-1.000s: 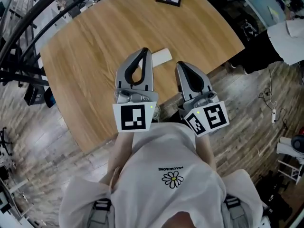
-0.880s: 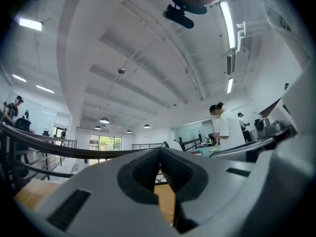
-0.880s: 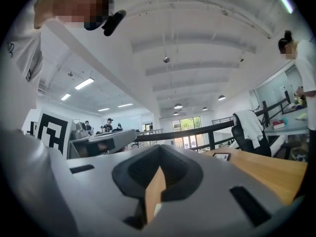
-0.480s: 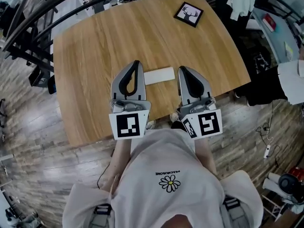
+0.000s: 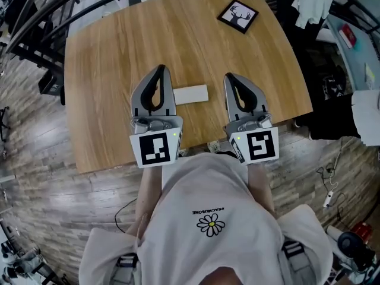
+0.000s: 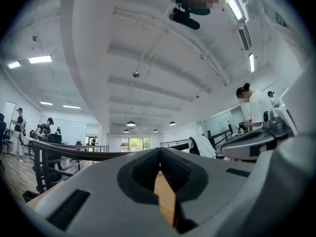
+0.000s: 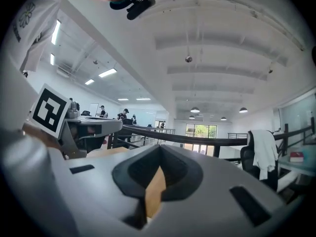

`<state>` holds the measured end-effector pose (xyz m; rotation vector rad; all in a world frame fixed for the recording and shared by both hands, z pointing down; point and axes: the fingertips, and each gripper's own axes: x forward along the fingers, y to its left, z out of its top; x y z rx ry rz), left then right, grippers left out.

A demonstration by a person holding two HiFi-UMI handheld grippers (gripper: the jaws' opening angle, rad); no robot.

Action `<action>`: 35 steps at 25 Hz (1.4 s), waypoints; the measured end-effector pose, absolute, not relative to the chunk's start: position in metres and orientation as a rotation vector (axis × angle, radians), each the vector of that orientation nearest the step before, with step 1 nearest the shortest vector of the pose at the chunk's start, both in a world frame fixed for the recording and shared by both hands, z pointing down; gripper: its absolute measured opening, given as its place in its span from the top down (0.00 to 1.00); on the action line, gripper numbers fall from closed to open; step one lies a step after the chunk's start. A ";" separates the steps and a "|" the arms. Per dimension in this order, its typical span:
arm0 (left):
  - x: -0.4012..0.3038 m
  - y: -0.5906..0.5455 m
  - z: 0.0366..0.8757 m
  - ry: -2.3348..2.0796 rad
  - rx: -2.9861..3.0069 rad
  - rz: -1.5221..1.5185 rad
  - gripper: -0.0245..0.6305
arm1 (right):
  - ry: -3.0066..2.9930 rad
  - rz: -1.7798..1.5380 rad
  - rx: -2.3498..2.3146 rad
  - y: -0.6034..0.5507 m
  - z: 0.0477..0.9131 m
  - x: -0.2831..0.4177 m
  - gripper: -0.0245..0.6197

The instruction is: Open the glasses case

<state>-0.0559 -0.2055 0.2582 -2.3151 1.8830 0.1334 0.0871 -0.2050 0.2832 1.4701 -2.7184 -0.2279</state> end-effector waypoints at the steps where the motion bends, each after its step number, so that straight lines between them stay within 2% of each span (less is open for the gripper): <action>1: -0.052 -0.208 0.259 1.886 -2.313 0.127 0.94 | -2.732 -0.218 1.463 -0.208 0.282 0.089 0.95; 6: -0.035 -0.220 0.259 1.860 -2.302 0.081 0.94 | -2.764 -0.187 1.424 -0.227 0.284 0.097 0.95; 11: -0.022 -0.231 0.272 1.797 -2.281 -0.100 0.94 | -2.763 -0.176 1.308 -0.233 0.300 0.094 0.95; 16: -0.025 -0.245 0.285 1.735 -2.298 -0.248 0.94 | -2.691 -0.111 1.102 -0.232 0.350 0.087 0.93; 17: -0.023 -0.249 0.291 1.705 -2.300 -0.316 0.92 | -2.668 -0.103 1.045 -0.231 0.366 0.085 0.84; 18: -0.021 -0.252 0.300 1.679 -2.318 -0.378 0.84 | -2.641 -0.100 0.985 -0.229 0.382 0.083 0.83; 25: 0.016 -0.252 0.402 1.221 -2.528 -0.963 0.63 | -2.467 0.038 0.636 -0.204 0.493 0.075 0.72; 30: 0.042 -0.225 0.478 0.769 -2.473 -1.334 0.56 | -2.321 0.040 0.517 -0.202 0.556 0.073 0.70; 35: 0.041 -0.204 0.541 0.490 -2.390 -1.624 0.56 | -2.244 -0.003 0.411 -0.195 0.585 0.065 0.70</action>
